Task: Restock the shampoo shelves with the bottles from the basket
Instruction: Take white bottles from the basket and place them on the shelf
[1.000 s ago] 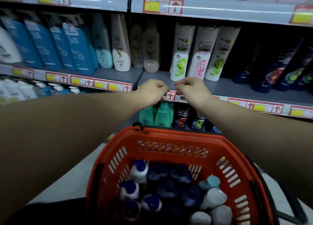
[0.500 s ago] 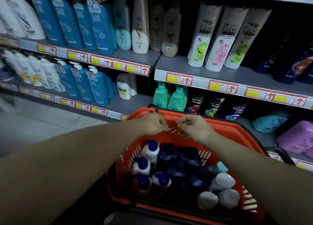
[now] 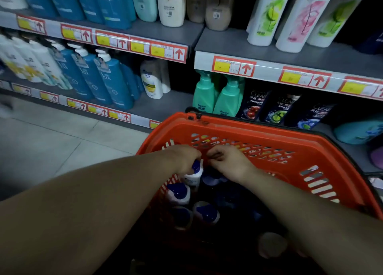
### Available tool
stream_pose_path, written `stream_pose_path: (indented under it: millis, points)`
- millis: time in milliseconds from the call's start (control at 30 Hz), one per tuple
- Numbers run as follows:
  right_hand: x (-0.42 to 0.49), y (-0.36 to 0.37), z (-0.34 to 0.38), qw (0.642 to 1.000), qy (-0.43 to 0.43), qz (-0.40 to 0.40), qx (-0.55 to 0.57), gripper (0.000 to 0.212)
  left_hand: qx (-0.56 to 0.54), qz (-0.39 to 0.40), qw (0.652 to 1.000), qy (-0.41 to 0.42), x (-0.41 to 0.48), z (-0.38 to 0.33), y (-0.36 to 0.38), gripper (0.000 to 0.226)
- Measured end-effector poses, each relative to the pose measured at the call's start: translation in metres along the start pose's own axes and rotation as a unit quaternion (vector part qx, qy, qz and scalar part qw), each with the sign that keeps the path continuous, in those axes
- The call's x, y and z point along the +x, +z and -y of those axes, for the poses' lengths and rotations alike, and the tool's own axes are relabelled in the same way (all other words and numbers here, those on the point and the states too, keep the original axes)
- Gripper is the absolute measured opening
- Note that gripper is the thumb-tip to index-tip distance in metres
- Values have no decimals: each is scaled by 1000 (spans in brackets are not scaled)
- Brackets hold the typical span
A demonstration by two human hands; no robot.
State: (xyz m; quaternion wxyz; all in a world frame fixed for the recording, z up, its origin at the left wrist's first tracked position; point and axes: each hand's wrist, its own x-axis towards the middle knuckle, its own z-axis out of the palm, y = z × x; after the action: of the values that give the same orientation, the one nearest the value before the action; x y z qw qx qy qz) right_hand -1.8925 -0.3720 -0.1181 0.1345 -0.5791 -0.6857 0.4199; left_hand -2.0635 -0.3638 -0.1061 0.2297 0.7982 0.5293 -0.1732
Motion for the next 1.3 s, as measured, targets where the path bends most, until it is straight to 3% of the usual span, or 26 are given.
stream_pose_path:
  millis: [467,733,900,1000,1167,1300]
  points:
    - [-14,-3,3,1000,-18,3,0,25,77,-36,996,36,-10,2,4,22]
    - [-44,-20,32,997,-24,52,-57,46,99,-69,991,54,-68,-7,-68,34]
    - [-63,-28,61,997,-55,26,-50,63,40,-97,992,76,-115,-20,-138,37]
    - [-70,-36,72,997,-71,-13,11,64,-19,-142,986,89,-138,-28,-173,35]
    - [-83,-64,95,983,-89,-56,148,60,-138,-236,956,108,-164,-46,-215,32]
    - [-93,-93,106,975,-114,-36,185,59,-241,-271,924,118,-173,-58,-231,27]
